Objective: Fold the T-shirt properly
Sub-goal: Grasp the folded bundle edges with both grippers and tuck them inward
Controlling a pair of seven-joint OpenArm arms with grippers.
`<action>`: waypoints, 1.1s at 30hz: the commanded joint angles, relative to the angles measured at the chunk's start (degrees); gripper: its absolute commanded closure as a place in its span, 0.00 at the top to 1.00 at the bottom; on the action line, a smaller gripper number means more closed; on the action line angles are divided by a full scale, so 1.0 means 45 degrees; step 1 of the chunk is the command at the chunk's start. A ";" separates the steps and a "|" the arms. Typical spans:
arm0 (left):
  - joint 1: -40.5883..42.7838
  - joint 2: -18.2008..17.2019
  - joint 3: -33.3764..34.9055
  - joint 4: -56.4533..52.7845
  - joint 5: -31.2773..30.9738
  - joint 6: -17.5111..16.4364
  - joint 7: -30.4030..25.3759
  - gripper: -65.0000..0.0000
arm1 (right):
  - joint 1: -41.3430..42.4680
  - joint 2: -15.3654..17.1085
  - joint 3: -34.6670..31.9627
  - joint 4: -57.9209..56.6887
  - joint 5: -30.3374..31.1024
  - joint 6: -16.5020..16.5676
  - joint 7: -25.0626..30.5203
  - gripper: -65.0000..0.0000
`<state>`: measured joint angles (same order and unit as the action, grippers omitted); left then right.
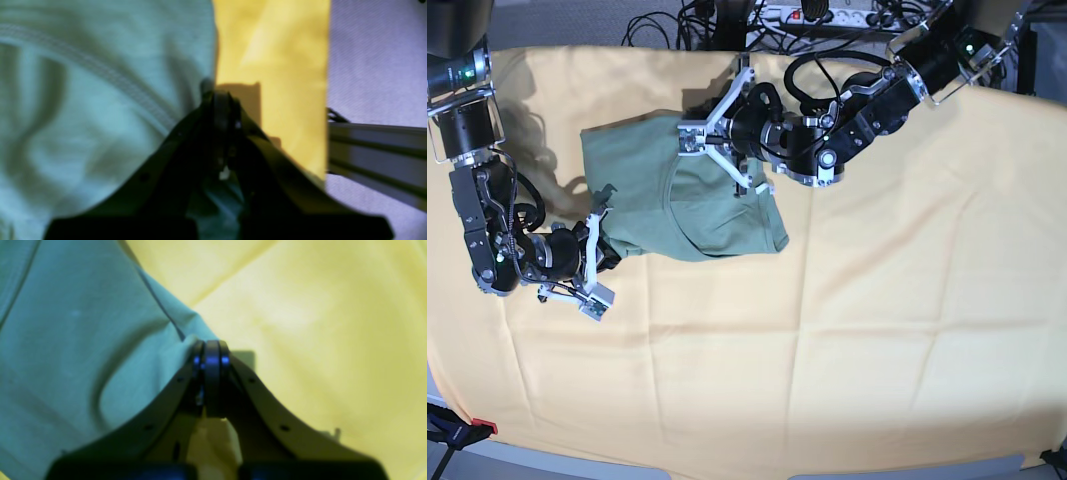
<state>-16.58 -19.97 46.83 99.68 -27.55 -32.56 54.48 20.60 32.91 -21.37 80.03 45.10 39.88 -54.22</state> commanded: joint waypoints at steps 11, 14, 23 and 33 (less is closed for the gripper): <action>-0.2249 -0.0724 -0.0102 -0.0049 0.1049 0.0107 -0.0597 0.00 | -0.1753 0.1472 0.0097 0.2103 0.1321 0.0027 0.0102 0.00; -0.2895 -0.1001 -0.0102 -0.0748 0.1161 0.0112 -0.1472 0.00 | -0.2535 0.1836 0.0223 0.2773 0.1447 -0.0126 0.0078 0.00; -0.4682 -0.1069 -0.0102 -0.2992 0.1715 0.0112 -0.2671 0.00 | -0.5095 0.1579 0.3517 0.5017 -0.0151 -0.1690 0.0126 0.00; -0.5280 -0.1209 -0.1515 -0.2171 -0.1219 0.1428 -0.1316 0.00 | -0.5357 -0.0597 0.4532 0.4449 -0.2516 -0.2608 0.2662 0.00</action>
<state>-38.72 -25.23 40.73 89.10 -32.75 -26.39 49.52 -4.58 29.02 -1.65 99.35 33.34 28.40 -43.64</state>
